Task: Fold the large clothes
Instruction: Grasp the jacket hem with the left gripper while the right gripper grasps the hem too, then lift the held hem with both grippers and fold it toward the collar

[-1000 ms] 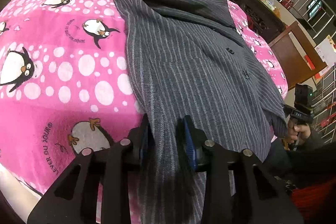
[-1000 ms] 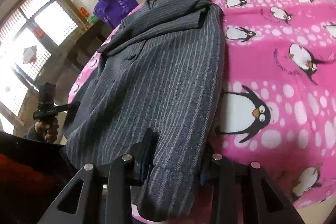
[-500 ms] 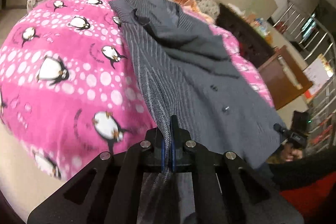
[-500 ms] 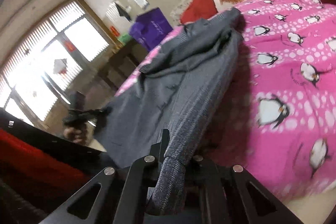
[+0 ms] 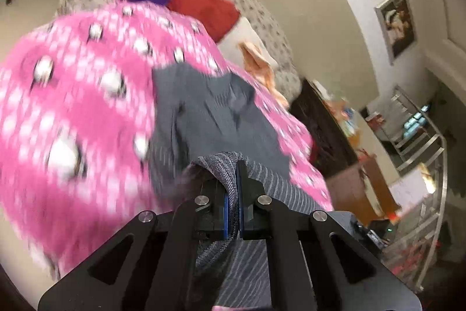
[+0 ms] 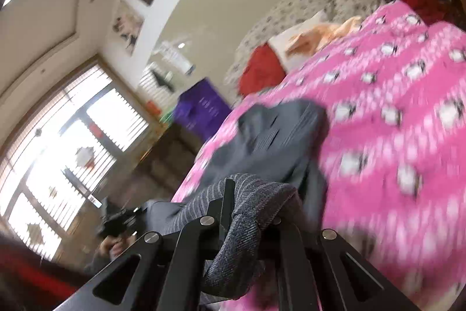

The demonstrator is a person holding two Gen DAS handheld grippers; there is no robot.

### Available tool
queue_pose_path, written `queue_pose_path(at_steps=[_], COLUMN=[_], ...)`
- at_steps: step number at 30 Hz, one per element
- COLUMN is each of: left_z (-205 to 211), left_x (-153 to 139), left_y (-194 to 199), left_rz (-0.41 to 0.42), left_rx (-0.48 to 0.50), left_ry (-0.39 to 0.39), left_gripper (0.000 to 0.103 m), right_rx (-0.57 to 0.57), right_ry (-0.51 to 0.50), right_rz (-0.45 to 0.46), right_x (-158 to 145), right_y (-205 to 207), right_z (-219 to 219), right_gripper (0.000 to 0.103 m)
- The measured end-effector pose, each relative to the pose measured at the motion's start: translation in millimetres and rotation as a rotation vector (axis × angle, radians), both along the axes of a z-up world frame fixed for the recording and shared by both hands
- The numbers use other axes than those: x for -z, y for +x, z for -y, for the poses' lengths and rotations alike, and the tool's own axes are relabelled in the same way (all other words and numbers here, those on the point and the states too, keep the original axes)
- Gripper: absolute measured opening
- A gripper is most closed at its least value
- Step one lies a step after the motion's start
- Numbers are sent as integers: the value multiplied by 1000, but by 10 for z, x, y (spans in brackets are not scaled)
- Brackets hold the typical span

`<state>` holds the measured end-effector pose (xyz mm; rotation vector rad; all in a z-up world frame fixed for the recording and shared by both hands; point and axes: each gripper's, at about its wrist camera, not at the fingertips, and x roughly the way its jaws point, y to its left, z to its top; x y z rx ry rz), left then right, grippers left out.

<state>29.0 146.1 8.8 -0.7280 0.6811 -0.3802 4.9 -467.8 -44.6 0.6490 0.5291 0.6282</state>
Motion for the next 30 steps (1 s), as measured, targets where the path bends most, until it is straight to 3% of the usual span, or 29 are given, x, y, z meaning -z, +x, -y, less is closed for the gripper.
queue_pose_path(at_steps=[4,10,14,17,19,23,25,27,30], left_z=[112,109,71,183,242,315,262,136,36], left_x=[-18,263,504,845,926,889,852,770,555], left_y=[708,1472,1869,2169,2239,2323,2326,2286,2176], left_rz=[-68,-205,-269,-372,-369,-348,-353,-356,-309], left_rx=[-67,-122,-134,-87,-63,24,65,75,54], left_ry=[102,203,262,378,421,519,510,453,468], left_gripper=[3,3,4,9,10,10,11,12,26], right_rx=[53,90,115,136,149,148,108,95,88], right_ry=[-73,-203,-268,-350,-373,-275,-214,-192,-220], right_rz=[-58,-179,-283,-413,-458,-479,-456,-410,-333], right_x=[-26,93,325,646,813,807,668,493,207], right_y=[913,2215,2818,3159,3266,3207,3029,2849,2466], right_z=[-88,-313,-490,-614,-650,-529,-423,-317,-197], right_gripper=[5,5,5,5,7,17,27,36,46])
